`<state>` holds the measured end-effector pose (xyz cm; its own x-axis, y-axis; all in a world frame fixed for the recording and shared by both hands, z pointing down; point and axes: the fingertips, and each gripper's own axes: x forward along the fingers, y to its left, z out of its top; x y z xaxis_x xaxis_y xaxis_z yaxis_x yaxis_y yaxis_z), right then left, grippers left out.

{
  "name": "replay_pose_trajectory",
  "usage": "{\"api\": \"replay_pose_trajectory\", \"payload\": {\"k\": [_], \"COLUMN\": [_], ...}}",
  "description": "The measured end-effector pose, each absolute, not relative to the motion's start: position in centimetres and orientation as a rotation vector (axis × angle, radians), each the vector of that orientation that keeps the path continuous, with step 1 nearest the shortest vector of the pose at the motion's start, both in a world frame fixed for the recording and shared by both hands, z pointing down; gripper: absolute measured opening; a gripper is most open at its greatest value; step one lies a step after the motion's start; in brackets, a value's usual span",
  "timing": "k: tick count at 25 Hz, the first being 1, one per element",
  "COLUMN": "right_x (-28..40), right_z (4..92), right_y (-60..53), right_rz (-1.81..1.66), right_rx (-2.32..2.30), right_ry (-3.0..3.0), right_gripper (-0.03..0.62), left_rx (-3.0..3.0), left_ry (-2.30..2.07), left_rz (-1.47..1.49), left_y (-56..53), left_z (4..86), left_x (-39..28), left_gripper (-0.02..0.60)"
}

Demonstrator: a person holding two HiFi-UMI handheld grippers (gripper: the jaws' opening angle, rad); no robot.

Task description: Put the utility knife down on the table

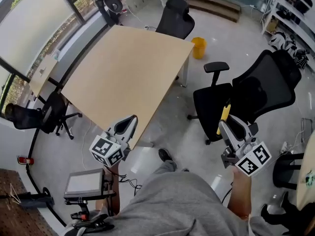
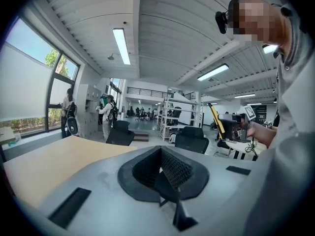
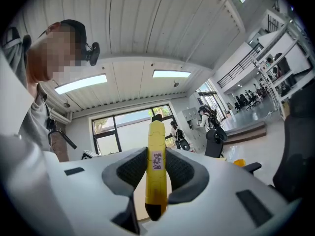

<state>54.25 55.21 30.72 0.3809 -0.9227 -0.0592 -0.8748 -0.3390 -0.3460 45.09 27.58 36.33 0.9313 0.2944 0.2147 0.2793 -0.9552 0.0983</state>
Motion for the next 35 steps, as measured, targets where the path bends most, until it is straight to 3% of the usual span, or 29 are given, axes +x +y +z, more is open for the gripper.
{"api": "replay_pose_trajectory", "payload": {"k": [11, 21, 35], "right_x": [63.7, 70.2, 84.6], "right_z": [26.8, 30.9, 28.4], "right_y": [45.0, 33.2, 24.3], "right_rz": [-0.168, -0.243, -0.274], "right_rx": [-2.33, -2.146, -1.859], "right_ry": [1.638, 1.869, 2.139], "right_gripper": [0.117, 0.117, 0.117], "left_rx": [3.014, 3.034, 3.056], "left_ry": [0.451, 0.189, -0.216], "left_rz": [0.246, 0.31, 0.332], "left_y": [18.7, 9.9, 5.4], "left_z": [34.7, 38.3, 34.7], "left_x": [55.8, 57.4, 65.9], "left_gripper": [0.005, 0.005, 0.005]}}
